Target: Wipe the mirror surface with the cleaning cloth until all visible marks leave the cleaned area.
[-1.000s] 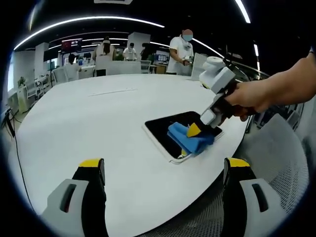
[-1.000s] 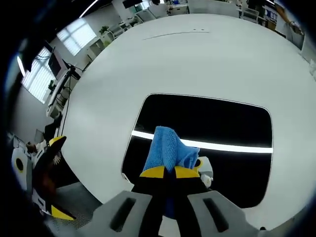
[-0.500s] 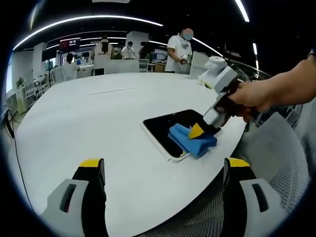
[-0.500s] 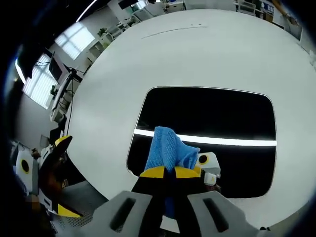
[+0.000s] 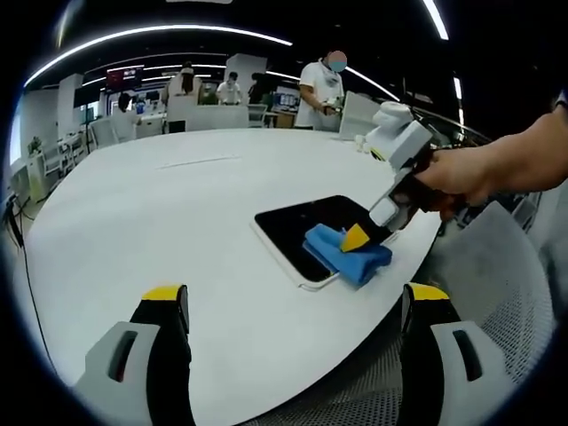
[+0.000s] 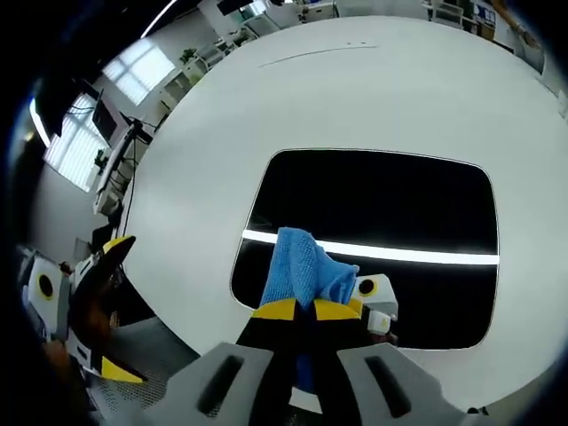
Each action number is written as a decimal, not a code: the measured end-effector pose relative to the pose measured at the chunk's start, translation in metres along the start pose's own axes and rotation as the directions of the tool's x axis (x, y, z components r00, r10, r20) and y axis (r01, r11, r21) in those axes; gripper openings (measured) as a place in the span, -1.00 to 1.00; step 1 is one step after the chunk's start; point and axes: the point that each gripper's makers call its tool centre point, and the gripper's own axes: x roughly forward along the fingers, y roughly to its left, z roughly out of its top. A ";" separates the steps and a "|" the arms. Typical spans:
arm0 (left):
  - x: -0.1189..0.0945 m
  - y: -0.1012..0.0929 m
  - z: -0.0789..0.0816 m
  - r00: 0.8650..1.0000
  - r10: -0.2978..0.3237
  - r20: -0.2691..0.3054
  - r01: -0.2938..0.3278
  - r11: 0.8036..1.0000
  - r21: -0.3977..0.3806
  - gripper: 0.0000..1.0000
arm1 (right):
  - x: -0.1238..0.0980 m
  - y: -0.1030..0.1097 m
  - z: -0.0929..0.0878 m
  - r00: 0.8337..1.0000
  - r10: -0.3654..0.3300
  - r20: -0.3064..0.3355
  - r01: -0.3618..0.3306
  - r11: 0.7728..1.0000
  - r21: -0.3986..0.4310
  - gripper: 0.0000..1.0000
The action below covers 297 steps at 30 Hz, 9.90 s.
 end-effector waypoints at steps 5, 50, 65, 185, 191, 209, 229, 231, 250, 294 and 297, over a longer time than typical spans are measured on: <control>0.000 0.000 0.000 1.000 -0.001 0.000 0.001 1.000 -0.003 0.98 | 0.002 0.000 0.002 1.000 0.003 0.000 -0.003 1.000 -0.009 -1.00; 0.000 -0.002 -0.005 0.999 -0.010 -0.031 0.010 1.000 0.008 0.98 | -0.019 -0.041 -0.006 0.999 -0.036 0.002 0.036 0.999 -0.003 -1.00; 0.000 -0.001 -0.004 1.000 -0.001 -0.019 0.001 1.000 -0.001 0.98 | -0.011 -0.045 0.004 0.999 -0.047 0.002 0.047 0.998 -0.047 -1.00; 0.000 0.007 -0.002 0.999 0.034 -0.011 -0.034 0.999 -0.041 0.98 | 0.004 -0.100 0.097 0.996 -0.088 0.007 0.088 0.987 -0.137 -1.00; 0.000 0.006 -0.003 0.999 0.030 -0.013 -0.031 0.999 -0.038 0.98 | -0.002 -0.104 0.095 0.995 -0.103 0.006 0.103 0.987 -0.122 -1.00; 0.000 0.005 -0.005 0.999 0.024 -0.024 -0.025 0.999 -0.032 0.98 | -0.003 -0.115 0.096 0.992 -0.124 0.007 0.124 0.990 -0.073 -1.00; 0.000 0.004 -0.005 0.999 0.021 -0.024 -0.022 0.999 -0.032 0.98 | -0.008 -0.112 0.075 0.987 -0.151 0.047 0.148 0.987 0.059 -1.00; 0.000 0.004 -0.005 0.999 0.021 -0.027 -0.022 0.999 -0.032 0.98 | -0.009 -0.111 0.072 0.987 -0.150 0.049 0.147 0.987 0.064 -1.00; -0.002 0.009 -0.003 0.998 0.053 -0.019 -0.054 0.999 -0.010 0.98 | -0.018 -0.105 0.048 0.984 -0.152 0.087 0.146 0.986 0.080 -1.00; -0.003 0.010 -0.003 0.997 0.073 -0.026 -0.074 0.997 -0.016 0.98 | -0.035 -0.087 -0.010 0.994 -0.078 0.078 0.070 0.993 0.097 -1.00; -0.003 0.010 -0.003 0.997 0.073 -0.026 -0.073 0.997 -0.018 0.98 | -0.035 -0.087 -0.011 0.994 -0.077 0.077 0.070 0.993 0.093 -1.00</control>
